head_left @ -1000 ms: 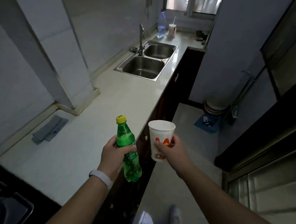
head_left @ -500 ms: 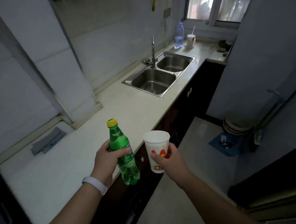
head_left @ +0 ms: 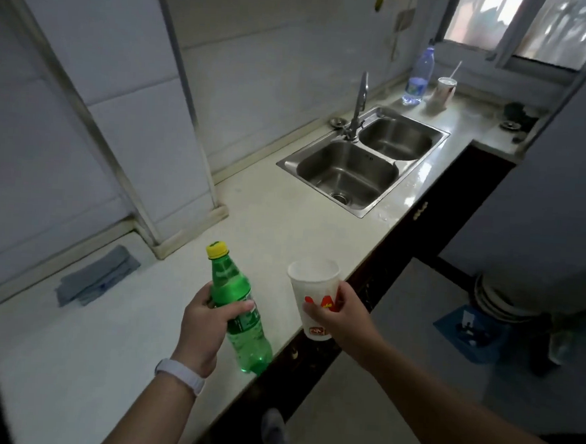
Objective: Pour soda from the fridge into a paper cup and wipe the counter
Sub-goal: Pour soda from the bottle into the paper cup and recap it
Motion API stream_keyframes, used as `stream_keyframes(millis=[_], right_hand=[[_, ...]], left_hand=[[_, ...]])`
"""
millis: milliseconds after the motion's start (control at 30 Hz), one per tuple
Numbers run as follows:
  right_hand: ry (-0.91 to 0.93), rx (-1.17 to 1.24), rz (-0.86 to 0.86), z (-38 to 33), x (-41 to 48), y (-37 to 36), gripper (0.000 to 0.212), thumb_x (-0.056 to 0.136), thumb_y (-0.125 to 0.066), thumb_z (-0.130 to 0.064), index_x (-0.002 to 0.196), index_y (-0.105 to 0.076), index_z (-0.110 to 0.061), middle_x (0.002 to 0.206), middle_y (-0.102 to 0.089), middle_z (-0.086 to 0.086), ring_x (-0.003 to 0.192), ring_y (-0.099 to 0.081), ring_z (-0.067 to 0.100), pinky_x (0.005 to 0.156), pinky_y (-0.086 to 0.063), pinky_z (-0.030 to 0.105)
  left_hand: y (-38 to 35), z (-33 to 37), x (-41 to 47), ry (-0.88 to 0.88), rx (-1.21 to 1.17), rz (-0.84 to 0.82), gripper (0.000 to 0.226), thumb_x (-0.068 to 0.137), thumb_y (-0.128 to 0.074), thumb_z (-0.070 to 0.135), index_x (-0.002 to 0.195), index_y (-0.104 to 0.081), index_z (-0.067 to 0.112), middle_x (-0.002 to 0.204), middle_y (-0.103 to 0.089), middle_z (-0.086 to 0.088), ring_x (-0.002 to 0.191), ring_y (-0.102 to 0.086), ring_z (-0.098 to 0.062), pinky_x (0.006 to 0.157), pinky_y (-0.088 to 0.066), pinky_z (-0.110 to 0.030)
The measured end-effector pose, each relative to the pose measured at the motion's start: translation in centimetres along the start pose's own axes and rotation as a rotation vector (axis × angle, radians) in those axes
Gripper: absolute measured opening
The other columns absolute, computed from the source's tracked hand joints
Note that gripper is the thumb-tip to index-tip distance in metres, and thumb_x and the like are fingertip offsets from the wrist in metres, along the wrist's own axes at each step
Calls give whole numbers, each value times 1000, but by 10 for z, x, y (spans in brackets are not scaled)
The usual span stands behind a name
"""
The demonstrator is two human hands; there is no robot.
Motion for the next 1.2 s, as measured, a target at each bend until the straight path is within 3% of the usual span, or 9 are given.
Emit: stream_keyframes(millis=[167, 300, 433, 633, 767, 867, 967, 1200], right_hand=[[36, -103, -32, -21, 62, -22, 46, 79, -81, -19, 116, -54, -14, 102, -65, 1, 88, -64, 12, 62, -50, 14], [49, -162, -74, -25, 99, -47, 48, 78, -81, -19, 116, -52, -21, 103, -63, -2, 88, -58, 2, 65, -48, 12], [62, -203, -136, -21, 124, -68, 52, 77, -80, -14, 117, -49, -25, 100, -61, -9, 87, -56, -3, 58, -45, 4], [102, -195, -216, -16, 164, -90, 65, 69, -82, -13, 123, -48, -24, 111, -60, -9, 96, -57, 2, 72, -49, 18], [126, -237, -330, -9, 193, -99, 69, 65, -82, -10, 125, -49, -20, 113, -63, -3, 100, -62, 9, 72, -54, 19], [118, -258, -428, -3, 212, -101, 66, 70, -81, 0, 122, -47, -22, 110, -62, -7, 94, -61, 4, 69, -52, 15], [137, -304, -516, 1, 229, -100, 68, 66, -82, -3, 119, -48, -26, 111, -61, -7, 98, -61, 8, 74, -52, 21], [131, -351, -680, 12, 260, -100, 70, 66, -82, 3, 119, -45, -25, 108, -56, -15, 94, -58, 2, 69, -44, 6]], left_hand=[[10, 23, 50, -33, -44, 52, 35, 67, -82, -4, 93, -75, 17, 93, -76, -11, 94, -69, -38, 86, -57, -55], [27, 31, 72, -24, -29, 101, 36, 62, -86, 2, 91, -75, 20, 93, -76, -9, 93, -69, -36, 87, -57, -55], [49, 28, 80, -16, -30, 167, 36, 62, -86, 4, 93, -75, 20, 93, -76, -7, 92, -70, -34, 87, -57, -53], [62, 18, 85, 38, -51, 296, 41, 59, -87, 5, 95, -73, 20, 93, -76, -5, 92, -70, -30, 82, -57, -45], [54, 20, 88, 43, -77, 386, 43, 65, -84, -3, 100, -70, 17, 94, -75, -4, 91, -70, -25, 77, -56, -38], [46, 20, 90, 60, -89, 470, 44, 66, -85, -2, 101, -68, 18, 96, -74, -4, 91, -70, -23, 78, -55, -37], [37, 20, 92, 80, -81, 550, 47, 63, -87, 2, 103, -68, 17, 98, -75, -5, 94, -70, -26, 80, -56, -40], [11, 24, 92, 113, -91, 706, 55, 49, -88, 17, 100, -69, 17, 98, -75, -7, 96, -70, -30, 88, -56, -52]])
Point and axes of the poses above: each hand's wrist, its own x-axis towards the middle knuckle, its own y-axis out of the back of the hand, z = x × y, the point moved 2 cm from there along x, towards the middle knuckle
